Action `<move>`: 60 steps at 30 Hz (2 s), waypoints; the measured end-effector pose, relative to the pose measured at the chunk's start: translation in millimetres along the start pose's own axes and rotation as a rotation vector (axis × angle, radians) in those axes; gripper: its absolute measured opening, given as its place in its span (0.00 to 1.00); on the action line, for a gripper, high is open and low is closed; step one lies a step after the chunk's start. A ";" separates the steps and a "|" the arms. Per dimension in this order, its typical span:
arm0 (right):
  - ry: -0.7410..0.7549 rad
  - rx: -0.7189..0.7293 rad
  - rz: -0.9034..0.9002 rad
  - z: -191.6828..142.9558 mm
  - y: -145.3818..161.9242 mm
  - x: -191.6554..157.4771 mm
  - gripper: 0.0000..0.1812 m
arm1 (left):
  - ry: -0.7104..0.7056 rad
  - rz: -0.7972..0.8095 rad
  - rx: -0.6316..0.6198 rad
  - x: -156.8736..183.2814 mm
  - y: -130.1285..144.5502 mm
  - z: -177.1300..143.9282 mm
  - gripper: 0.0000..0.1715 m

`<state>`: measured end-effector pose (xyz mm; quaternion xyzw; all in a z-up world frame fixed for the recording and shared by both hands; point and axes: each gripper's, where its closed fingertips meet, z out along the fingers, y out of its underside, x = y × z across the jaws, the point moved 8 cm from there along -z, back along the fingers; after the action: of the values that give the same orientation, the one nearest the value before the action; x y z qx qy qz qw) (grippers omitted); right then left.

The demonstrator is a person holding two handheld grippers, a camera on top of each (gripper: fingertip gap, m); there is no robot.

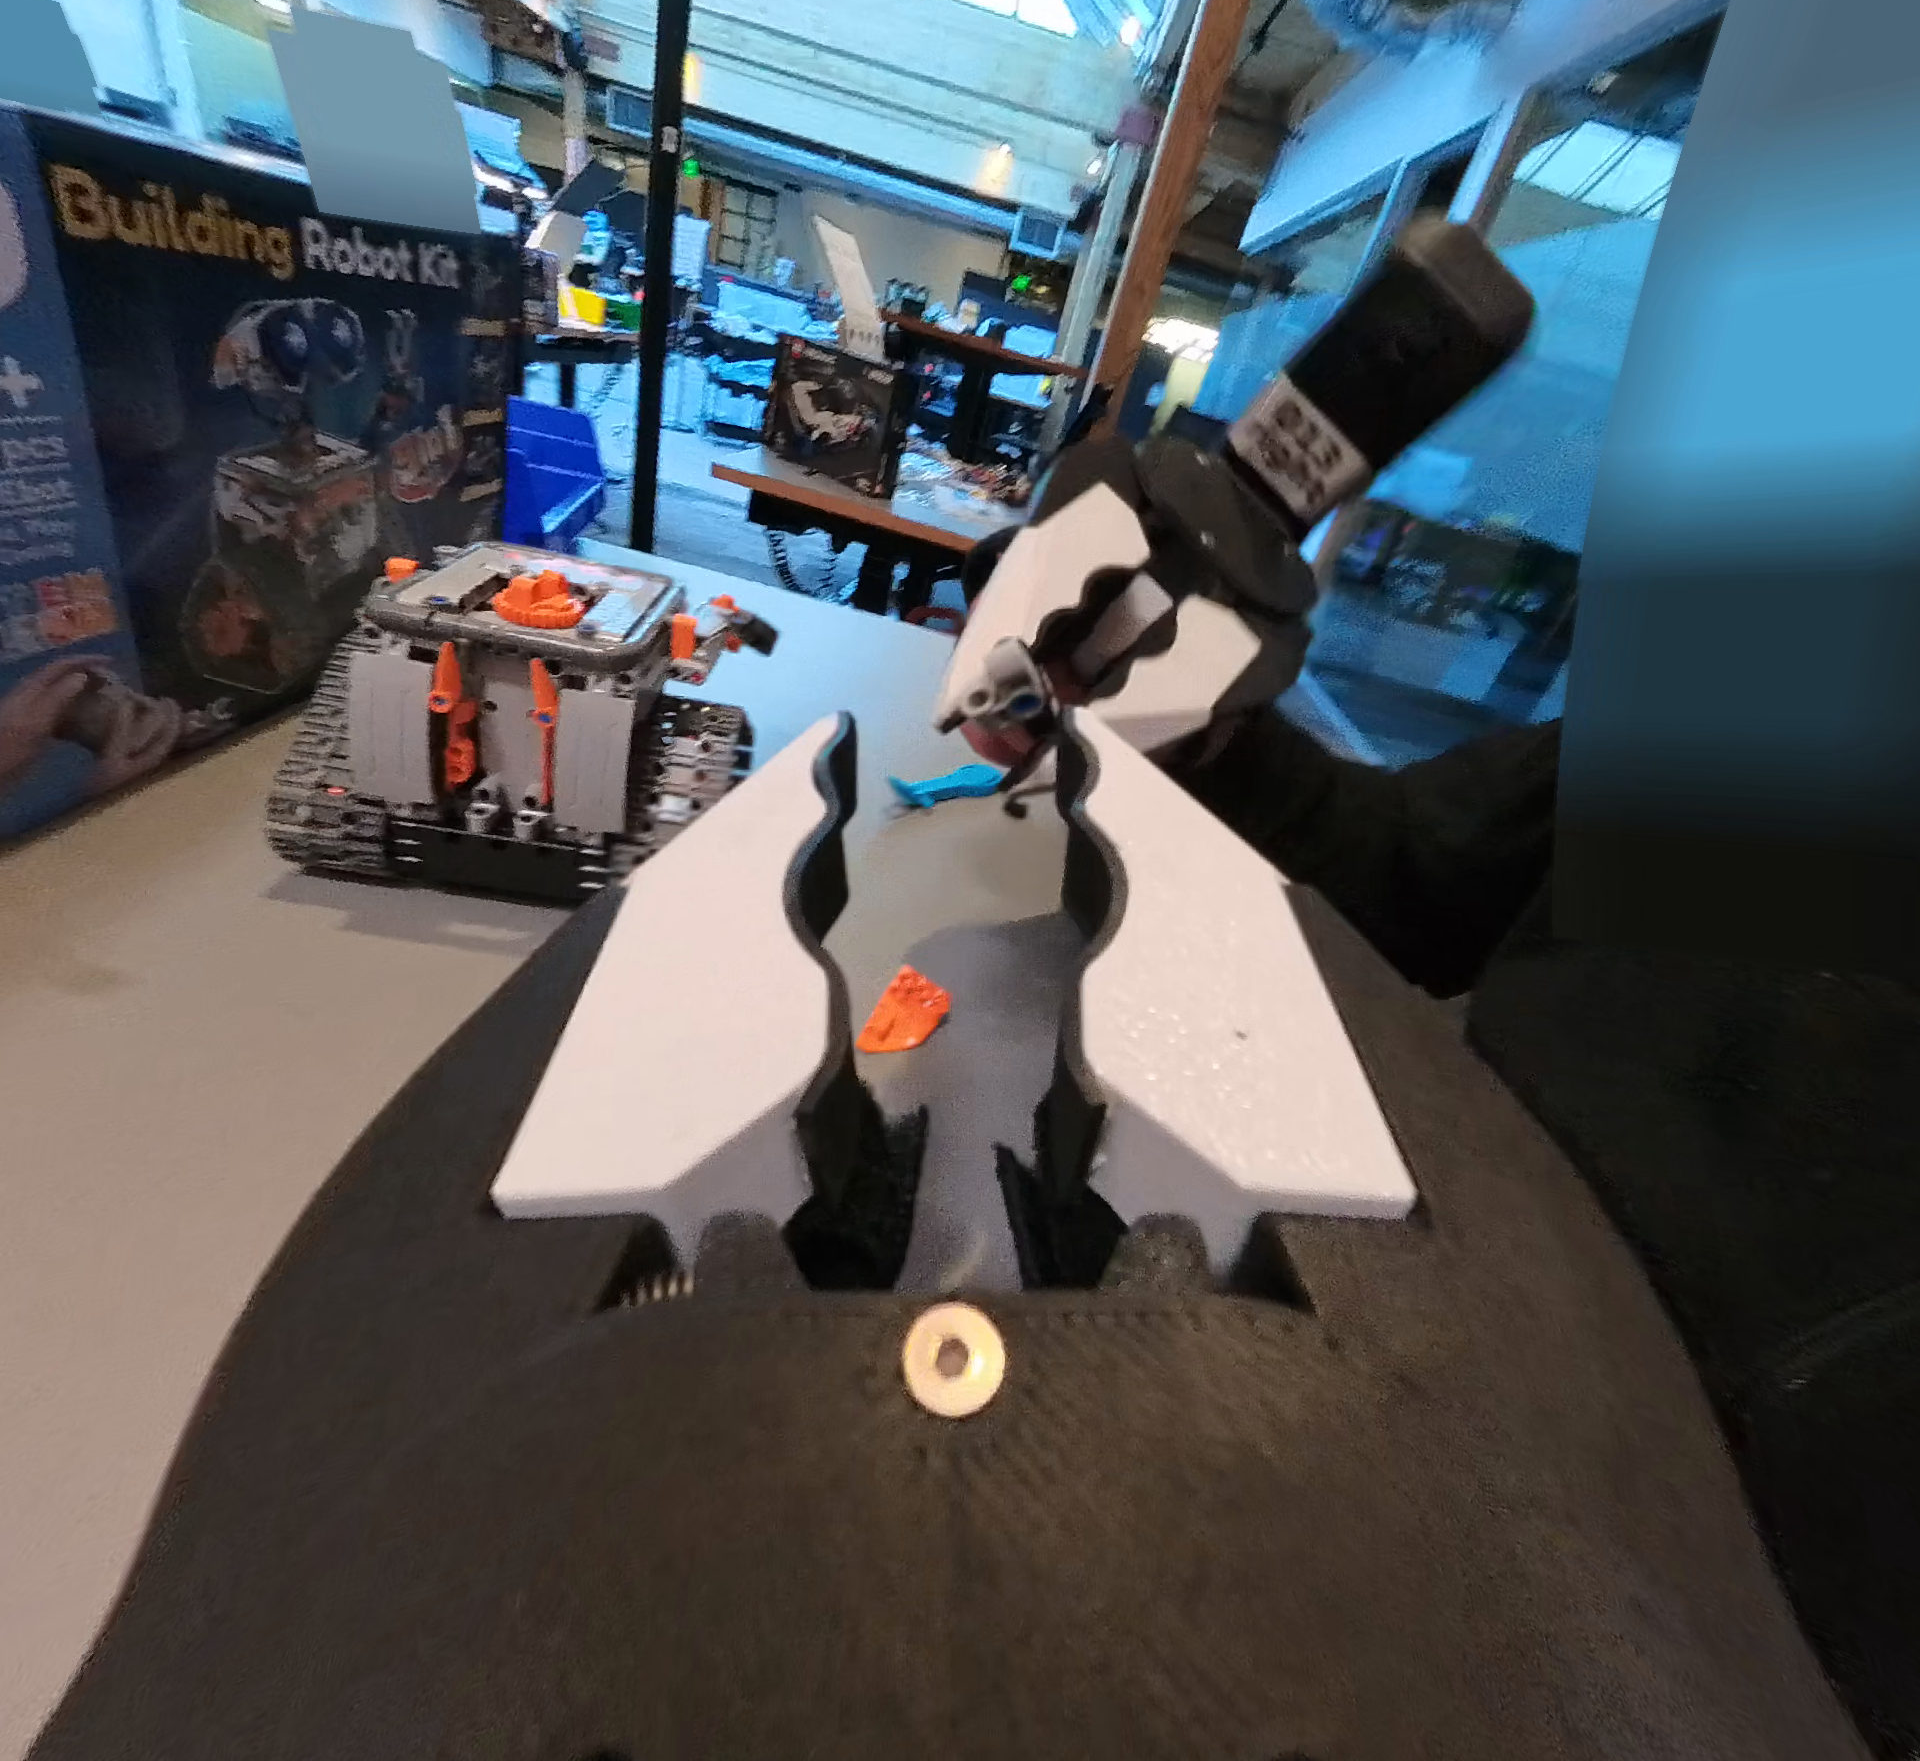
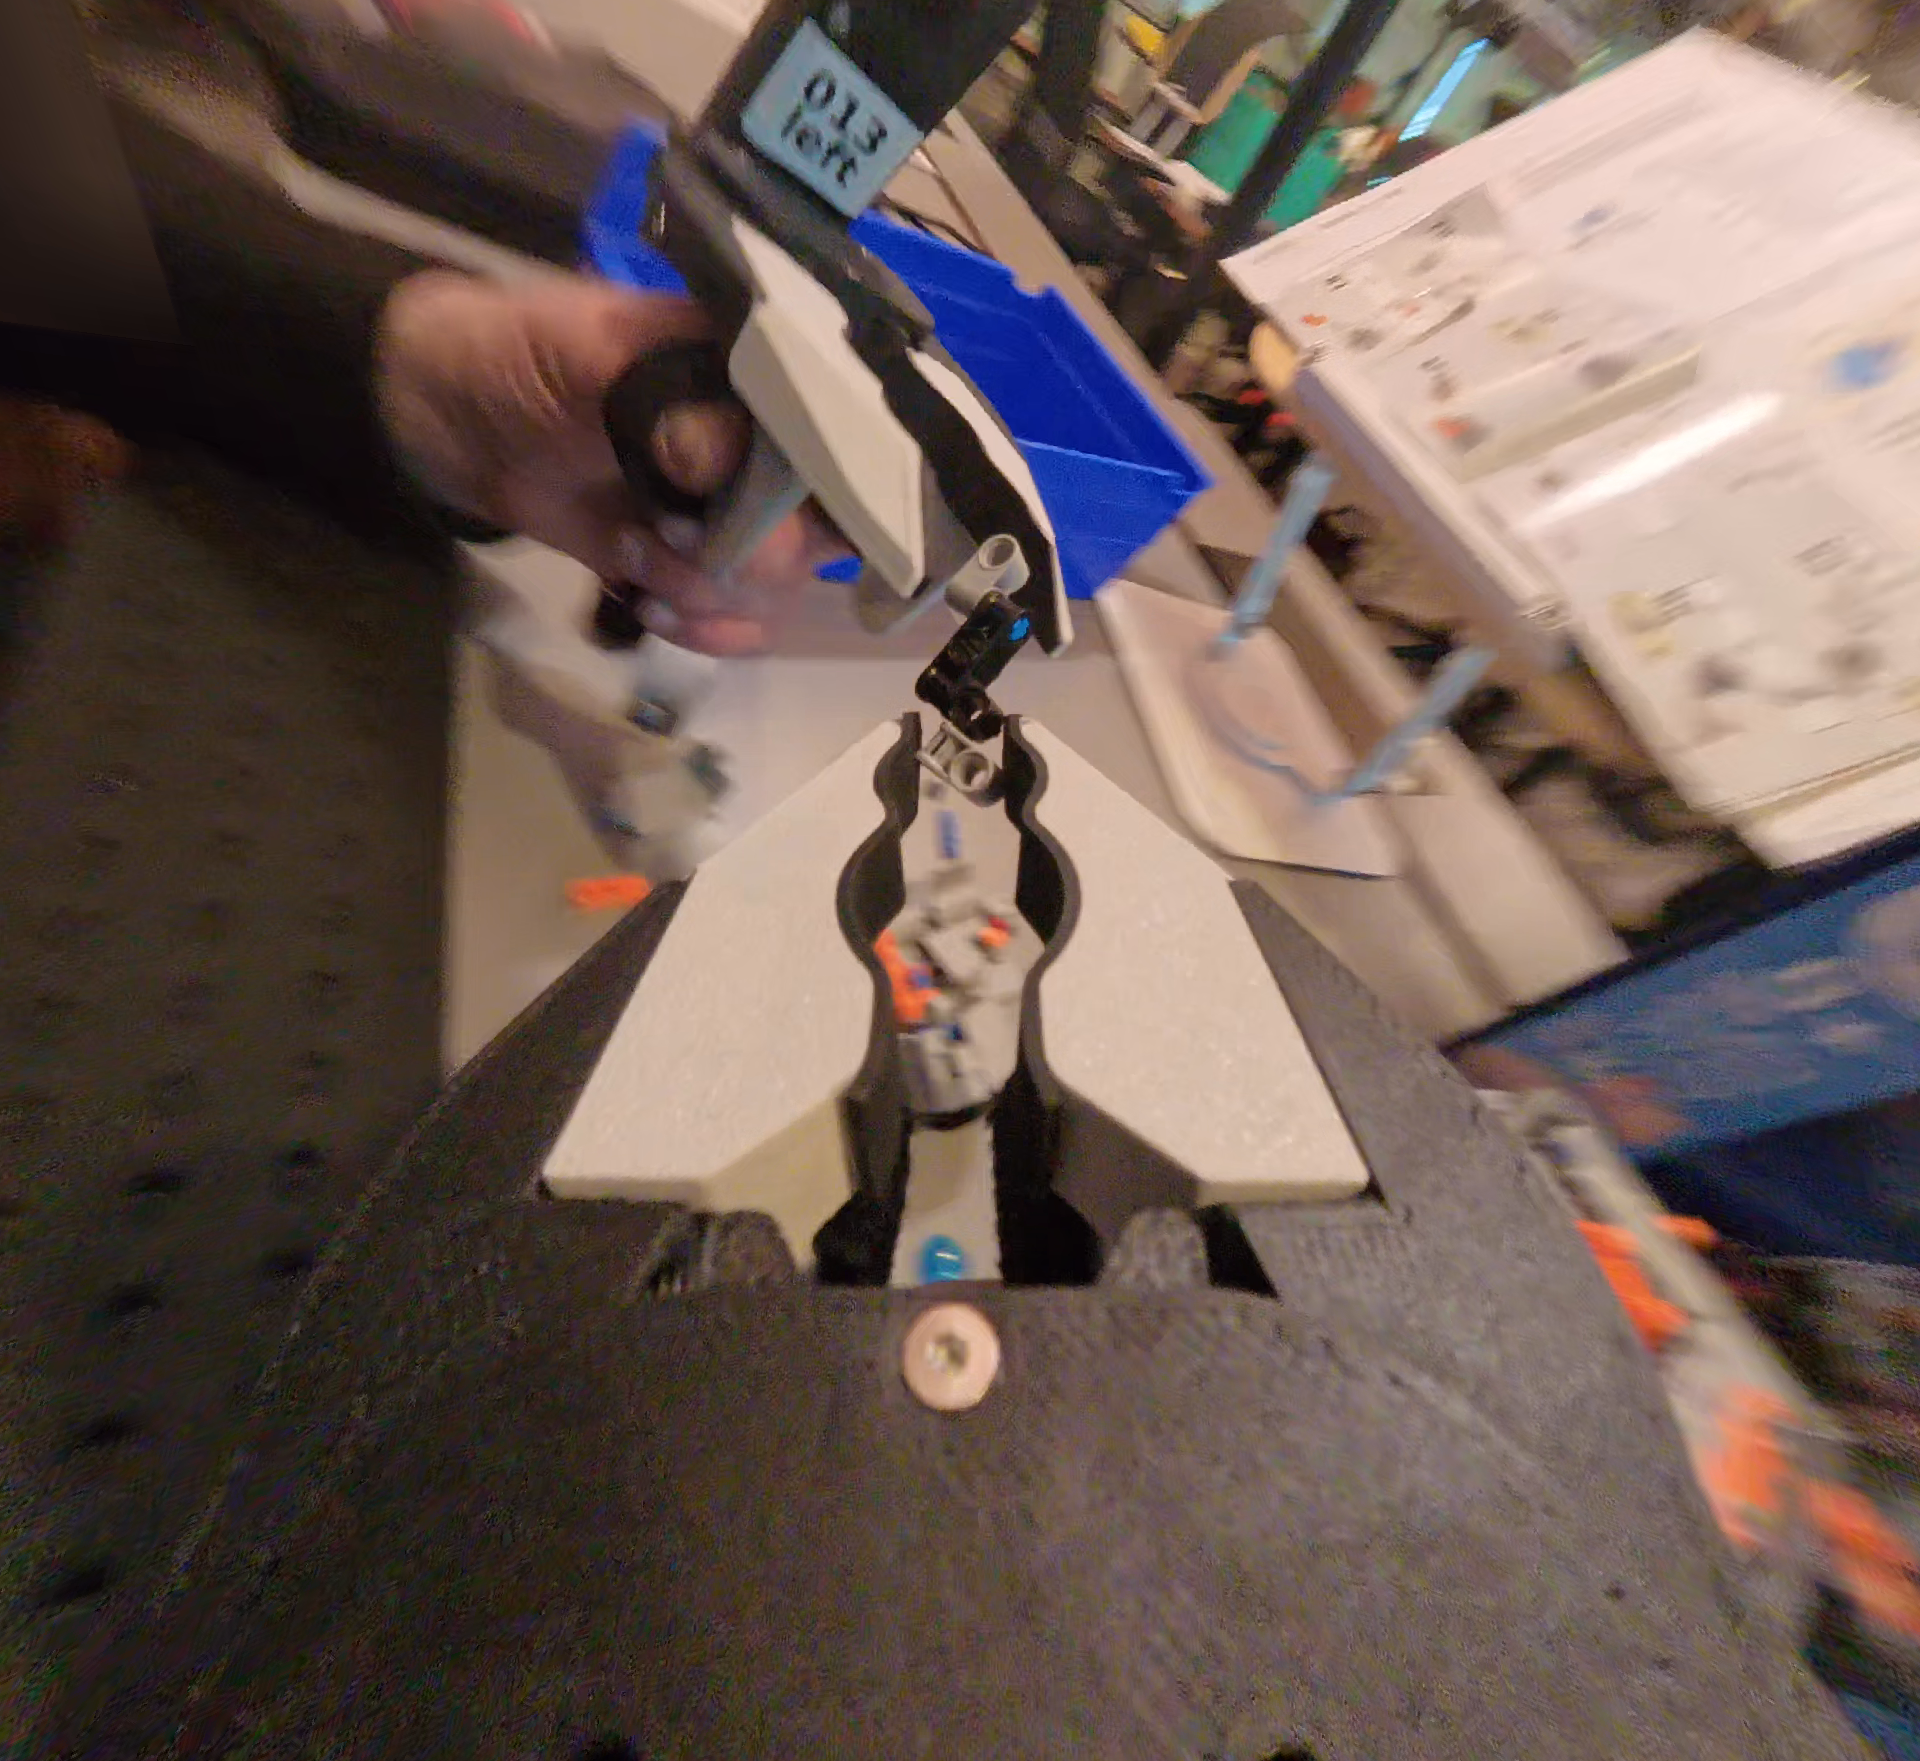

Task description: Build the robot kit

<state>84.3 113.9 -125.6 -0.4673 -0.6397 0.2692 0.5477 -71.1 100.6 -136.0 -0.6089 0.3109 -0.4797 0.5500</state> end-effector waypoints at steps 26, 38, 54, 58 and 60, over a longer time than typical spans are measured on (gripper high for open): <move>-0.466 0.242 0.656 6.0 25.3 18.1 0.17 | 0.107 -0.015 0.056 5.5 0.7 0.2 0.04; -0.253 0.216 0.509 4.0 17.3 20.2 0.09 | 0.033 0.008 0.043 -0.5 3.8 1.1 0.04; -0.347 0.319 0.679 -2.9 23.4 31.1 0.07 | -0.052 0.146 0.015 3.2 3.5 3.8 0.13; -0.355 0.309 0.690 -1.4 25.3 31.3 0.07 | -0.145 0.324 -0.015 11.8 1.5 5.2 0.13; -0.348 0.299 0.679 -0.6 25.5 30.6 0.07 | -0.183 0.375 -0.034 14.3 1.8 6.7 0.13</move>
<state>93.6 151.8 -133.5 -0.5147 -0.4860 0.5996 0.3734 -59.7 89.7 -133.7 -0.5906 0.3758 -0.3061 0.6452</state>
